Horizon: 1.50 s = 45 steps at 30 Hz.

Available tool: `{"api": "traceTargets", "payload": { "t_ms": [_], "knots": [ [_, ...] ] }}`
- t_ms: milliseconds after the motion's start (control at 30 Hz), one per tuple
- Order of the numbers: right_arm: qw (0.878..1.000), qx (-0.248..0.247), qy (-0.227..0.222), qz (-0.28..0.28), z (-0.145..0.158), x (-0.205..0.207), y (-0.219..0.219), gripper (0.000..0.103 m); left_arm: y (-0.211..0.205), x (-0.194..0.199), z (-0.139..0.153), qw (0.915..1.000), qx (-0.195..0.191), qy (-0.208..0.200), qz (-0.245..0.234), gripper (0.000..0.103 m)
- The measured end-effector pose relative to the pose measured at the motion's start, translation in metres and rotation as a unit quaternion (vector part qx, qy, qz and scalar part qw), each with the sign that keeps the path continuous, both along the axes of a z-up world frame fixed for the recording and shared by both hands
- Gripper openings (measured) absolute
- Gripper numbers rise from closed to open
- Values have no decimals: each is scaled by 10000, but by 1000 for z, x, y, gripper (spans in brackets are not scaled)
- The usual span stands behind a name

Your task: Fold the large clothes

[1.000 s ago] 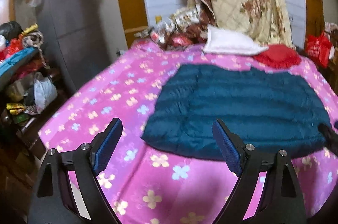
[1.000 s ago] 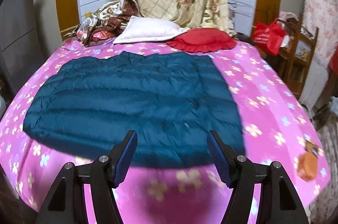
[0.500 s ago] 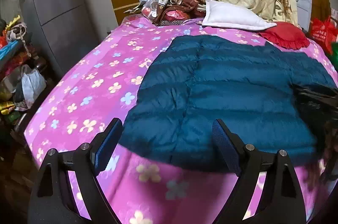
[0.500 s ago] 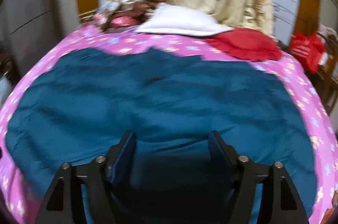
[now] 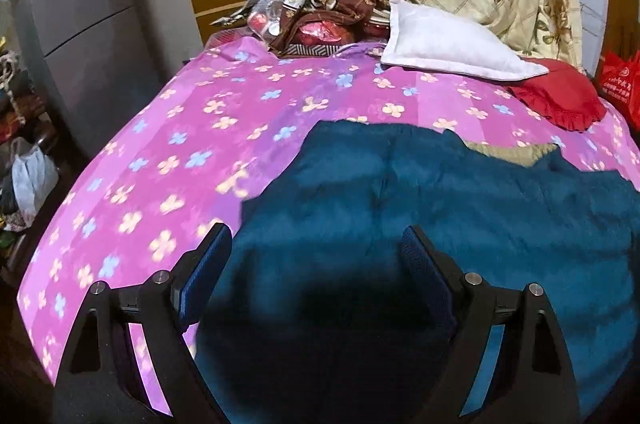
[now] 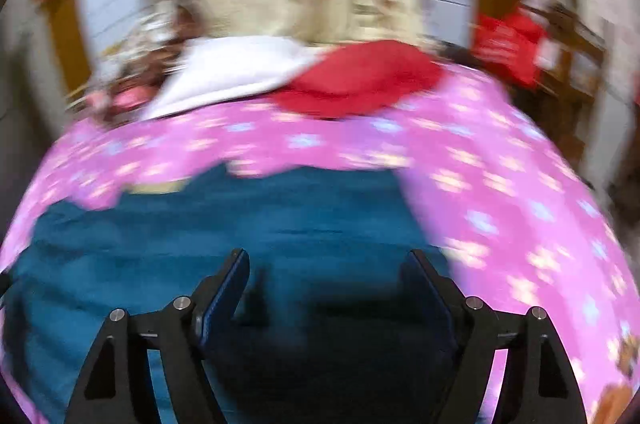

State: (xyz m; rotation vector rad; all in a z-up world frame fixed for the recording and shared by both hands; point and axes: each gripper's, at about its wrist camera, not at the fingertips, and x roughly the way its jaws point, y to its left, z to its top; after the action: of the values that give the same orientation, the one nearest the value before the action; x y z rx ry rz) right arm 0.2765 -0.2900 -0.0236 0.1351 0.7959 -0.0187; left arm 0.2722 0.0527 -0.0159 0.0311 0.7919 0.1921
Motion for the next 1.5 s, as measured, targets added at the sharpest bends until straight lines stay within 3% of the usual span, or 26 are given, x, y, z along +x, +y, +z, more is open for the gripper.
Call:
{"api": "traceTargets", "payload": {
  "t_ms": [67,167,433,600,700,800,1067,1133,1300,1500],
  "knots": [
    [9989,264,245,310,-14,21,19,79,1,19,-11,9998,-68,170,17,87],
    [9990,216,349,174,-32,44,18,79,5,38,-31,9992,60,352,151,87],
    [9952,218,443,-850,-47,75,-68,79,15,65,-45,9995,-106,215,196,90],
    [9896,55,476,-1356,-29,59,-99,79,7,69,-37,9992,284,180,197,90],
    [9916,328,226,-1231,-5,21,-104,79,6,39,-17,9977,598,-229,244,90],
    [9940,279,-2,-1055,15,-29,-91,79,6,-5,7,9952,720,-618,233,90],
    [9983,159,-175,-539,18,-152,-32,79,3,-135,65,9873,403,-1502,310,91],
    [9985,120,-201,-499,14,-172,-20,79,1,-166,75,9858,263,-1641,257,101],
    [9980,238,-291,-502,10,-214,4,79,-7,-219,86,9828,259,-1812,244,102],
    [9980,41,-389,-492,14,-243,25,79,-3,-248,82,9871,-72,-1587,196,102]
  ]
}}
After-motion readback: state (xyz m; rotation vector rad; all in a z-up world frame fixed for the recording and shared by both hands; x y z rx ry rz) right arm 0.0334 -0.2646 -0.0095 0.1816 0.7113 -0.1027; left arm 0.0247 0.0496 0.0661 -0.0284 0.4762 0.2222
